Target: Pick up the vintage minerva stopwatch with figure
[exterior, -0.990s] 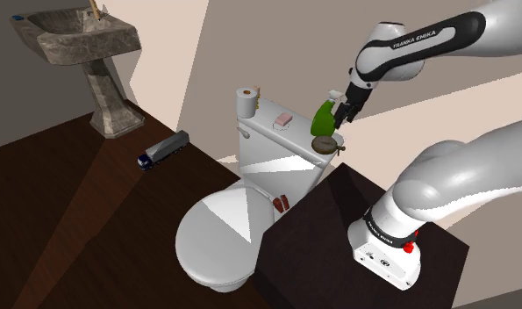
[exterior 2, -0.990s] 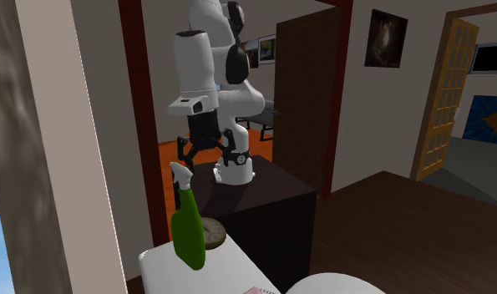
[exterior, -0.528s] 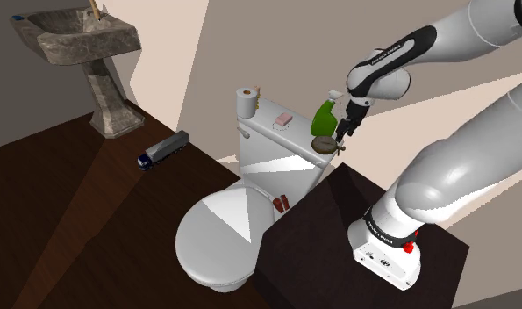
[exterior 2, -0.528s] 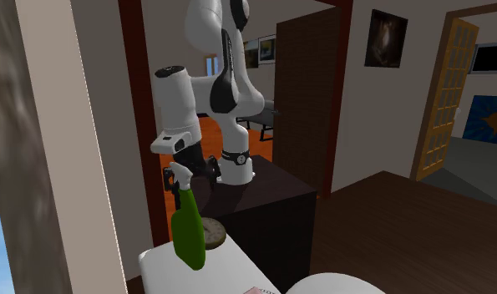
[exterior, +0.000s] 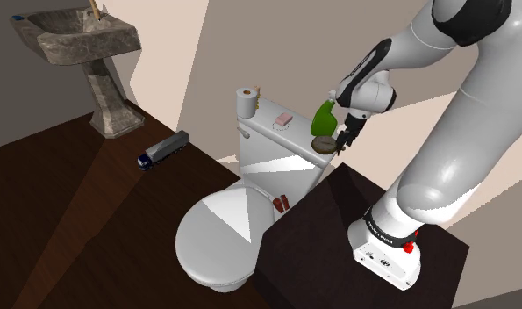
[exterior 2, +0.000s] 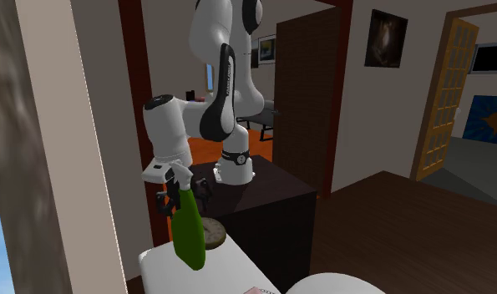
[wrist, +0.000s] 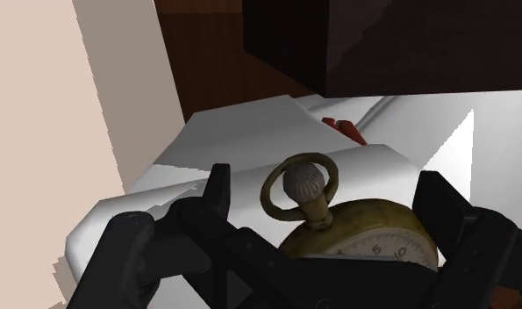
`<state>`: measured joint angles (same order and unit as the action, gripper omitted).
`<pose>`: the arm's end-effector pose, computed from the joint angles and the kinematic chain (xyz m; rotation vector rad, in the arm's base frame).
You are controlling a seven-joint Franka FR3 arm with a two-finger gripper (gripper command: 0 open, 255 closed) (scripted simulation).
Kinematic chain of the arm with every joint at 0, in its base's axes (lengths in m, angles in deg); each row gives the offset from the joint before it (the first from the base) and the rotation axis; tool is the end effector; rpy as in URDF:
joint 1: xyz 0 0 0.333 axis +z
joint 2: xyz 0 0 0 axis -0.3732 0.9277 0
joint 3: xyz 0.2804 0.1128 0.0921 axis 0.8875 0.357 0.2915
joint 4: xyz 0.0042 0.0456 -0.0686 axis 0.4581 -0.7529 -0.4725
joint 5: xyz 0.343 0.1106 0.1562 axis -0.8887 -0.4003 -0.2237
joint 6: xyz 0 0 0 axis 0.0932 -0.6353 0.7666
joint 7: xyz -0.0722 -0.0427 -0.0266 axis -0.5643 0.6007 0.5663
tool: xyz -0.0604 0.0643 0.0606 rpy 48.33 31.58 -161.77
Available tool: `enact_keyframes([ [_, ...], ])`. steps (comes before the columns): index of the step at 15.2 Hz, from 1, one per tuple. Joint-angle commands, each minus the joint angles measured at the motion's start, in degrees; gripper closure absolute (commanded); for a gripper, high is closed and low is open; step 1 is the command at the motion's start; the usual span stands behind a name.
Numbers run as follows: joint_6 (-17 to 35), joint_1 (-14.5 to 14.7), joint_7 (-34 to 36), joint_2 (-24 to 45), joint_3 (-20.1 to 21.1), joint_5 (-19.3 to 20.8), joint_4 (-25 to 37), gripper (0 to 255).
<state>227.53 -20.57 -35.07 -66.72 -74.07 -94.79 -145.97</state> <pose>0.2928 -0.2896 0.2077 -2.9887 0.0641 0.1139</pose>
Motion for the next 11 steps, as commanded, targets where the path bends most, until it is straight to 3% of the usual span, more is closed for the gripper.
enact_keyframes([
  [1,1.5,-0.7,-3.1,2.8,1.4,-4.2,0.2,0],
  [3,2.9,-1.9,-6.3,5.9,3.6,-8.7,0.7,0],
  [5,3.0,-2.1,-6.3,5.8,3.8,-8.6,0.7,0],
  [6,2.9,-2.1,-6.3,5.8,3.7,-8.6,0.6,255],
  [11,3.0,-2.2,-6.4,5.8,3.7,-8.6,0.6,255],
])
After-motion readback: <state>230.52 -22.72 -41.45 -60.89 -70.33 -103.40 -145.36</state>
